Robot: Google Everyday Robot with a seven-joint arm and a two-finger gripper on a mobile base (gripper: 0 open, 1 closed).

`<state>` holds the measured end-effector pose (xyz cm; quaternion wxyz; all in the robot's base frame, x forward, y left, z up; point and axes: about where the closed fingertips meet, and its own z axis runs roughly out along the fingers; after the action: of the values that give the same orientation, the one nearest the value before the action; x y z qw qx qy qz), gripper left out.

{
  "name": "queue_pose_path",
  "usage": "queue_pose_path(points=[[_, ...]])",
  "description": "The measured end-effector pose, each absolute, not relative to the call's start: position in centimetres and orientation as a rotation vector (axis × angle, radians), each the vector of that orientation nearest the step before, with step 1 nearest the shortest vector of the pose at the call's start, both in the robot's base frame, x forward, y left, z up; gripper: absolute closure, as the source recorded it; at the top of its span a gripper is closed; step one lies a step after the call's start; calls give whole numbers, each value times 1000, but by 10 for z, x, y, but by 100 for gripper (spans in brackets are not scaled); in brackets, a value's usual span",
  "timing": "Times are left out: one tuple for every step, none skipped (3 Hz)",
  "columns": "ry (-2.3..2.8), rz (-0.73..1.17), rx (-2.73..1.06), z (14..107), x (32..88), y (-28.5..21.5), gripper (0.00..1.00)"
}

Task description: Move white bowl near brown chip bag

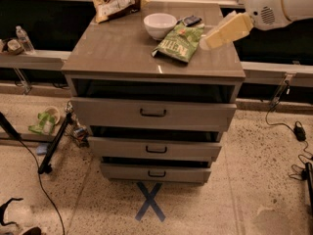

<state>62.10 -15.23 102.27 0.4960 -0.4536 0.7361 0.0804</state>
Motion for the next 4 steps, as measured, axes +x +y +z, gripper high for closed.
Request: queue_pose_path(points=[[1773,265,-1089,1009,644,-136,0],[1789,332,-1013,974,704,-113,0],[1784,341,-972,953,764,-94,0],[1788,303,-968,944,807,-80,0]])
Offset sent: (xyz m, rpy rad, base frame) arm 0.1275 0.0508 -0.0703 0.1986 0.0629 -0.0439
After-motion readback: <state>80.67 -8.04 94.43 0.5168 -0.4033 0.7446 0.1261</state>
